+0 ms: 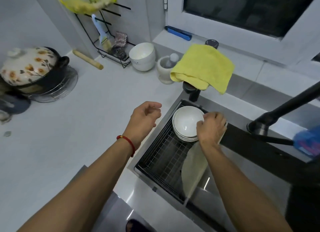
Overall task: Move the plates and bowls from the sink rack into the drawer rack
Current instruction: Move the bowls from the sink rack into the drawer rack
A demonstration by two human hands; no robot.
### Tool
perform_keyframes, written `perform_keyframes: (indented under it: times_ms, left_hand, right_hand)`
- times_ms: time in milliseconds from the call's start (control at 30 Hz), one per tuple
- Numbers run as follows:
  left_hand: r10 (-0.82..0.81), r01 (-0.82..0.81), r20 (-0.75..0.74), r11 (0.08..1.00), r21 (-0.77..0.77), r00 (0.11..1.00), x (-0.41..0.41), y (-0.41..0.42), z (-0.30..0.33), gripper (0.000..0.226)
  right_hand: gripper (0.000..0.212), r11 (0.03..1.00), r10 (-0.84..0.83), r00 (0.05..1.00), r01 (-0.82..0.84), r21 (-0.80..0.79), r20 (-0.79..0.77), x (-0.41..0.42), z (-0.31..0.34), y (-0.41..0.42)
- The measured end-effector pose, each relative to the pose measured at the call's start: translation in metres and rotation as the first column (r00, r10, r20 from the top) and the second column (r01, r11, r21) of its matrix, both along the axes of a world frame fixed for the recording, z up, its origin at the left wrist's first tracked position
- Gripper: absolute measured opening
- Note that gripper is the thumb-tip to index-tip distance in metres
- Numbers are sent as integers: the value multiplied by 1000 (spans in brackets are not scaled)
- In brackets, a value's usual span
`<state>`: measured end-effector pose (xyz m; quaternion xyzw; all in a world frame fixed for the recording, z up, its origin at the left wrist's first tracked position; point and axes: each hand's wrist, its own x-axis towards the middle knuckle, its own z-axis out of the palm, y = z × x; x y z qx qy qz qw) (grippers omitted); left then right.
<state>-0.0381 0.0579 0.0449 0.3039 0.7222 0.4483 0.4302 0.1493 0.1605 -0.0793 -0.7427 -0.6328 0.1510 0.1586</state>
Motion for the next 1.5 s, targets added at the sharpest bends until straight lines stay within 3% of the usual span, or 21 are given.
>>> perform_keyframes:
  times_ms: [133,367,467,600,800,933,967,1100,1167,1367,1500]
  left_hand:
    - [-22,22,-13,999,-31,1000,6,1,-8,22]
    - [9,-10,-11,998,-56,1000,9,-16,-13,25]
    - [51,-51,1,997,-57,999,6,-29,-14,25]
    - [104,-102,44,994,-51,994,2,-56,-19,24]
    - [234,-241,357,970,-23,904,-8,-136,-27,39]
    - [443,-478,324,877,35,836,-22,-236,-31,37]
    - [497,-538,327,842,44,804,-26,-267,-31,39]
    - [676,-745,355,660,98,646,-31,-399,-34,42]
    - [750,-814,338,573,97,569,-31,-468,-41,40]
    - [851,-902,303,425,82,429,-19,-673,-69,31]
    - [919,-940,199,336,52,339,-11,-784,-87,31]
  right_hand:
    - [21,988,86,983,-63,142,-165,7,-4,2]
    - [18,913,282,955,-239,331,-90,20,-7,3]
    - [18,894,335,918,-239,380,-213,23,3,-3]
    - [16,954,277,787,-156,257,-551,12,32,-24]
    - [17,878,258,499,-479,-15,-827,-53,56,-112]
    - [10,666,270,357,-740,-95,-894,-99,63,-189]
    - [8,575,274,345,-807,-135,-898,-109,65,-210]
    - [40,79,95,314,-948,-307,-945,-149,67,-311]
    - [50,-84,42,323,-942,-326,-945,-164,66,-374]
    - [59,-278,61,320,-904,-324,-945,-183,47,-565]
    - [56,-333,125,349,-867,-371,-929,-190,37,-678]
